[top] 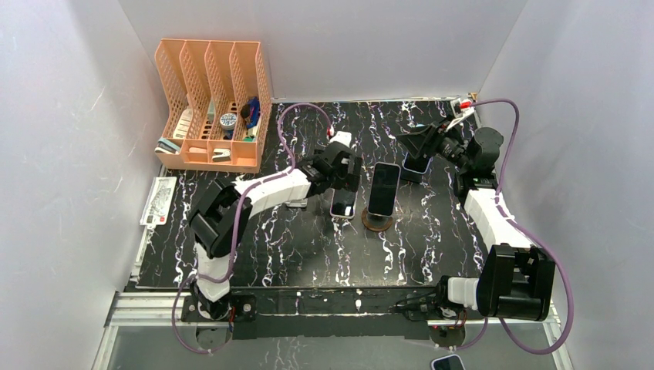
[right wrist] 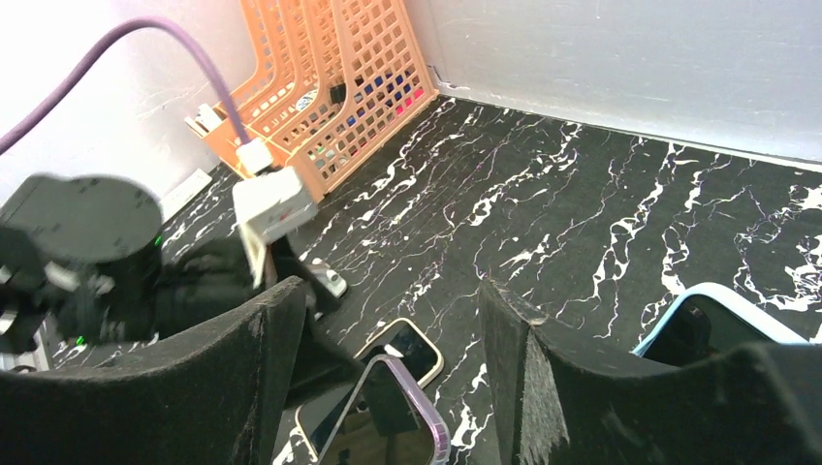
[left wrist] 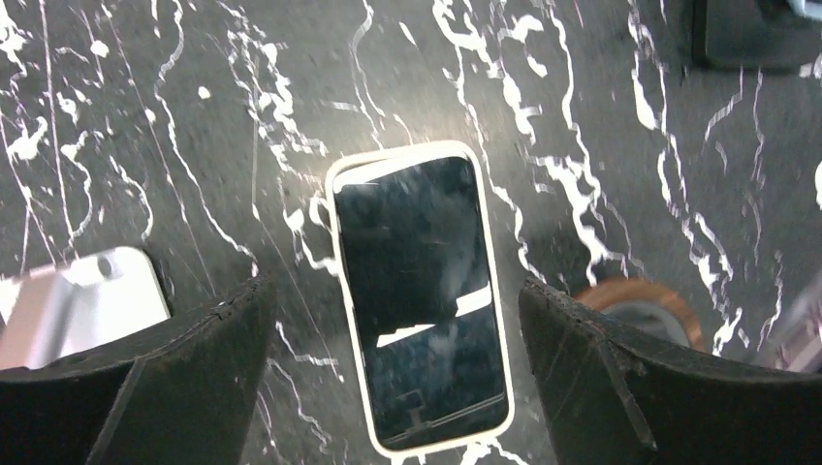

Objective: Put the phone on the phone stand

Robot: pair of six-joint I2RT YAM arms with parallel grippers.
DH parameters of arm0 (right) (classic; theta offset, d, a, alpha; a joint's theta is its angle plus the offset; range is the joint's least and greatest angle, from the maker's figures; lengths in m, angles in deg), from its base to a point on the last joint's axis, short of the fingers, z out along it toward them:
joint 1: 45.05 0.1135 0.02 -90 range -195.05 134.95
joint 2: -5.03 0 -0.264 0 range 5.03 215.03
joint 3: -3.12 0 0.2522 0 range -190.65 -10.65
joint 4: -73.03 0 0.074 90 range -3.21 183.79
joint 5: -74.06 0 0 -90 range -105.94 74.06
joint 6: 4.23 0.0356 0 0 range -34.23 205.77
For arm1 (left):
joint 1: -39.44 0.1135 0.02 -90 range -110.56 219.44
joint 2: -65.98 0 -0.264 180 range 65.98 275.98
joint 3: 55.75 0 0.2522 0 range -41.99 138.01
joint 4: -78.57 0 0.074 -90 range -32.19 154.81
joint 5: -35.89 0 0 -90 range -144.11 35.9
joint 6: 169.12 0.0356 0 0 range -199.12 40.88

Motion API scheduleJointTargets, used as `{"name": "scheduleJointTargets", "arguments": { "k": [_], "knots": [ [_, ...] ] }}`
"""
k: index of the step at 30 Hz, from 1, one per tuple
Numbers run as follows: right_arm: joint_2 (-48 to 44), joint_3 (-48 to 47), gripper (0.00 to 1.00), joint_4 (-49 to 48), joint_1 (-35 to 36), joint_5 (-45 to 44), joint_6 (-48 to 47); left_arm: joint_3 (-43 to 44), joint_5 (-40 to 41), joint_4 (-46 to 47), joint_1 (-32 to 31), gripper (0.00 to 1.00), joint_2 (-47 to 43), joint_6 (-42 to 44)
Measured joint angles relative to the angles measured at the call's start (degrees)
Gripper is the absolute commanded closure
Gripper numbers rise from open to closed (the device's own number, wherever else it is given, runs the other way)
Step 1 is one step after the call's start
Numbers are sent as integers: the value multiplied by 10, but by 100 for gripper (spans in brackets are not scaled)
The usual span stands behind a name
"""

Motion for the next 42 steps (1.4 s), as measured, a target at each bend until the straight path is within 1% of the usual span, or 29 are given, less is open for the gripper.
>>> {"name": "scheduleJointTargets", "arguments": {
  "k": [2, 7, 13, 16, 22, 31, 42],
  "knots": [
    [0, 0, 26, -1, 0, 0, 2, 25, -24, -11, 21, 2, 15, -5],
    [0, 0, 26, -4, 0, 0, 2, 103, -65, -49, 62, 2, 64, -9],
    [0, 0, 24, -6, 0, 0, 2, 172, -117, -103, 61, 2, 116, -11],
    [0, 0, 24, -6, 0, -3, 2, 187, -137, -131, 59, 2, 133, -16],
    [0, 0, 24, -6, 0, -5, 1, 220, -151, -183, 57, 2, 150, -18],
    [0, 0, 23, -6, 0, -9, 0, 240, -148, -215, 57, 2, 189, -7],
    [4, 1, 23, -6, 0, -11, -1, 257, -151, -227, 52, 2, 198, 4]
  ]
}}
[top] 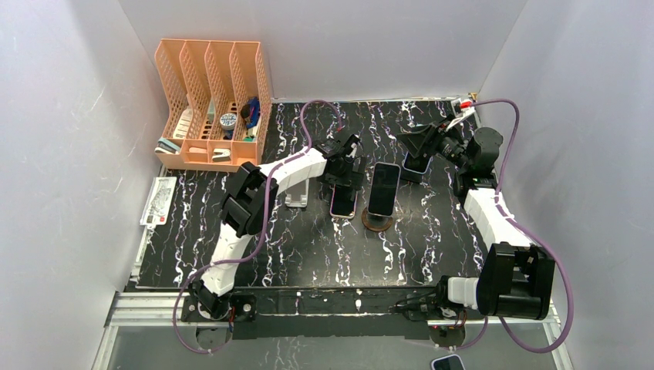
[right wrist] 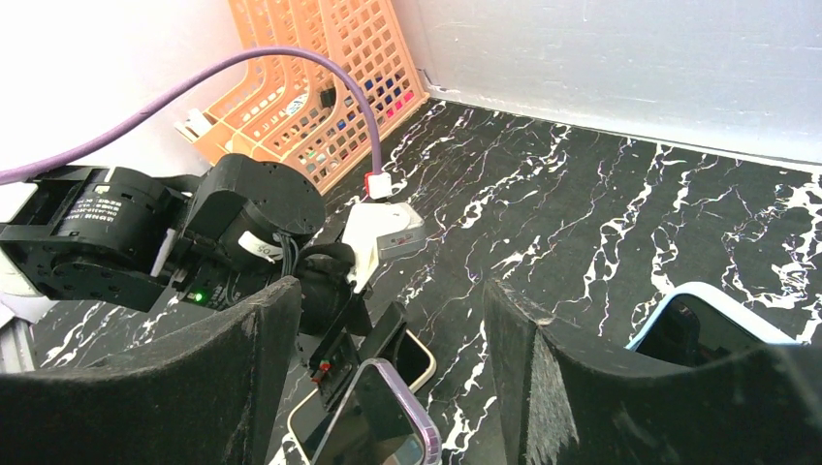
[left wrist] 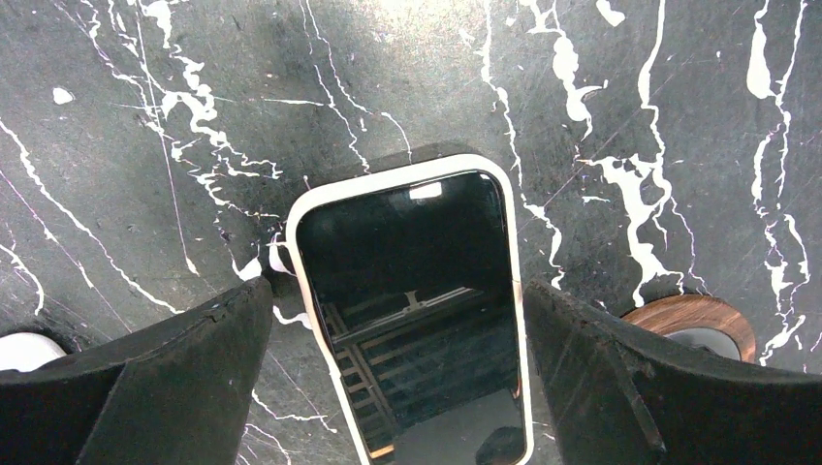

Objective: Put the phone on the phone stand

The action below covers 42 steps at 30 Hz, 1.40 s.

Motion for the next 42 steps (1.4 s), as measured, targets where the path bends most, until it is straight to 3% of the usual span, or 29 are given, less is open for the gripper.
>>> {"name": "scheduleJointTargets", "arguments": {
  "k": [8, 15, 18, 20, 26, 32, 37, 42],
  "knots": [
    [0, 0, 22, 0, 0, -2, 0, 37, 8, -19, -6, 2, 22, 10],
    [0, 0, 22, 1, 0, -5, 0, 65, 61, -38, -28, 2, 43, 25],
    [0, 0, 22, 3, 0, -7, 0, 65, 85, -39, -33, 8, 45, 30],
    [0, 0, 22, 5, 0, -8, 0, 65, 93, -40, -34, 16, 46, 29],
    [0, 0, 22, 11, 0, -13, 0, 65, 104, -40, -34, 63, 47, 20],
    [0, 0, 22, 12, 0, -17, 0, 52, 105, -27, -34, 93, 41, 16],
    [0, 0, 22, 12, 0, -17, 0, 42, 96, -17, -29, 100, 35, 15],
    [0, 0, 22, 12, 0, -18, 0, 36, 93, -18, -14, 100, 29, 16]
  ]
}}
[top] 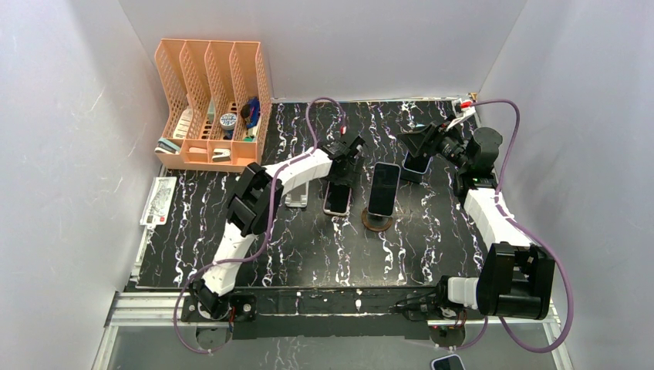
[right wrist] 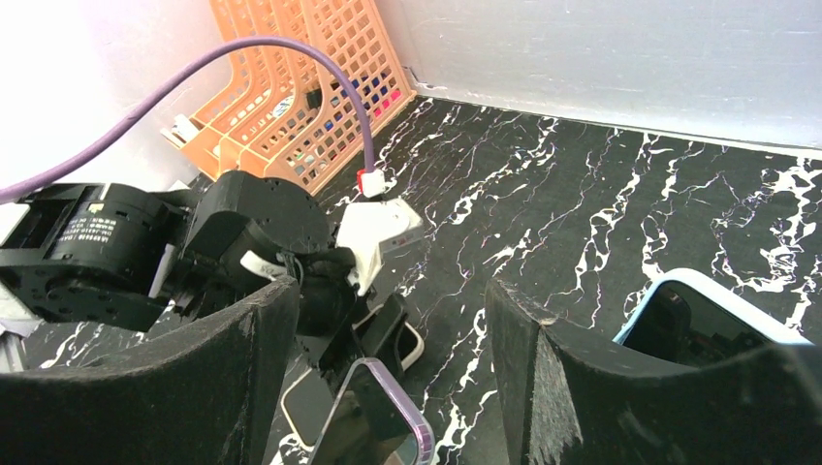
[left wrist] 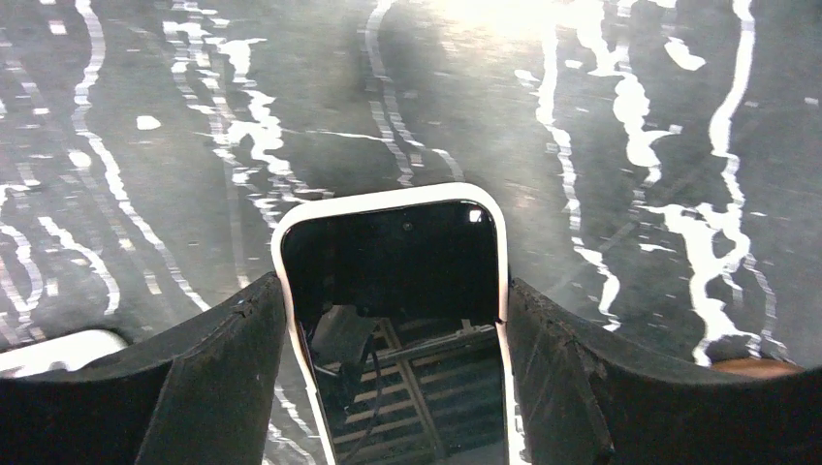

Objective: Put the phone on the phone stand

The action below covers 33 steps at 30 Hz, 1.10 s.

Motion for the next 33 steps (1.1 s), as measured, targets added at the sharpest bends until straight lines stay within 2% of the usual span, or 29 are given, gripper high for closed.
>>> {"name": "scheduleJointTargets", "arguments": {
  "k": [7, 15, 21, 33],
  "knots": [
    [4, 0, 22, 0, 0, 0, 2, -15, 52, -17, 33, 100, -17, 12],
    [9, 0, 22, -3, 0, 3, 7, -71, 89, 2, 41, 100, -98, 19],
    [18, 0, 22, -6, 0, 6, 17, -91, 92, 36, 40, 100, -145, 24],
    [18, 0, 22, -20, 0, 22, 21, -103, 91, 69, 40, 100, -155, 23]
  ]
}}
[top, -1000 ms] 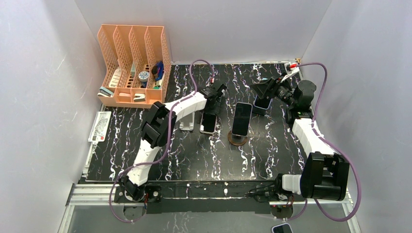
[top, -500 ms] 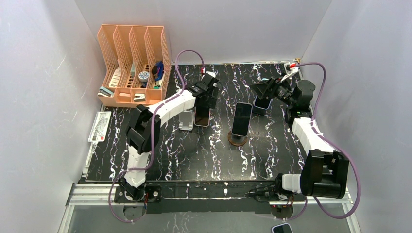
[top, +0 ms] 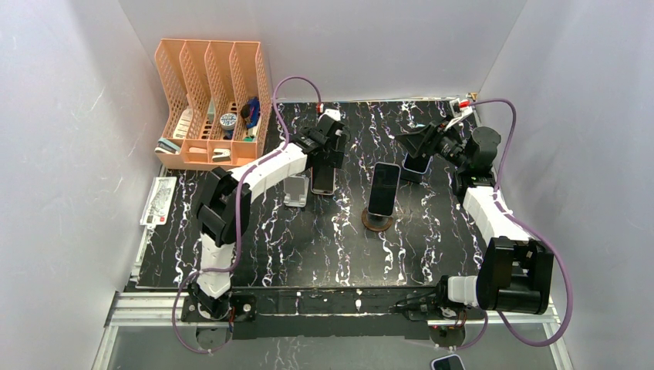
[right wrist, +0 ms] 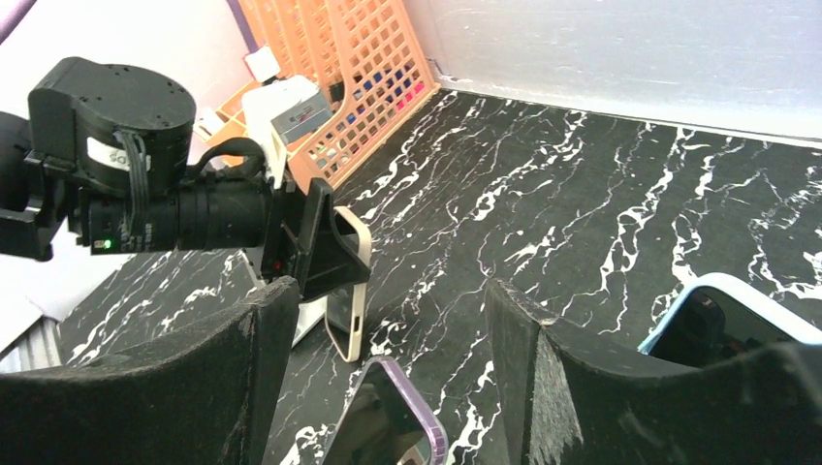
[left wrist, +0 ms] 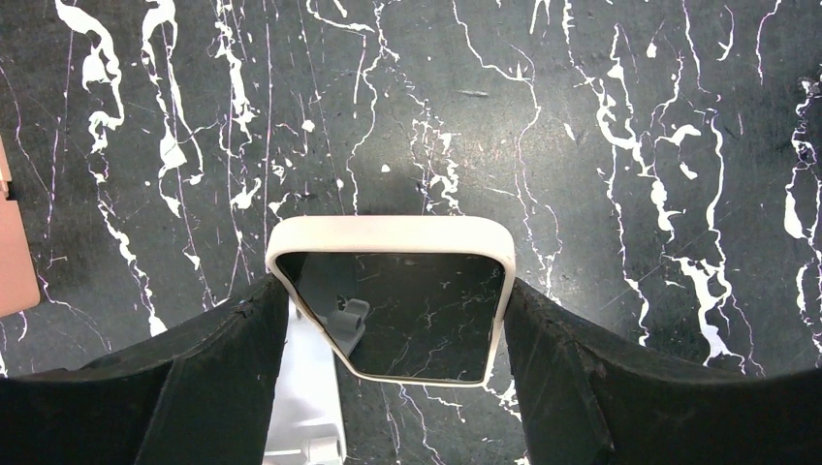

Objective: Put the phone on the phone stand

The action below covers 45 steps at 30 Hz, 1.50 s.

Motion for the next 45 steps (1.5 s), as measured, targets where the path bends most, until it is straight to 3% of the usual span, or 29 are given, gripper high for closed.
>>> {"name": "scheduleJointTargets", "arguments": {
  "k": [5, 13, 23, 35, 45],
  "knots": [
    [0, -2, 25, 7, 28, 23, -22, -12, 1, 8, 0, 100, -9, -1],
    [38, -106, 26, 143, 144, 42, -133, -17, 2, 16, 0, 100, -10, 0],
    [97, -162, 26, 245, 246, -46, -208, -52, 3, 26, 2, 100, -49, 2],
    [114, -101, 27, 188, 294, -163, -182, -97, -9, 44, 23, 100, -94, -6],
    [107, -66, 27, 164, 317, -175, -184, -99, -25, 60, 33, 100, -96, -11]
  ]
}}
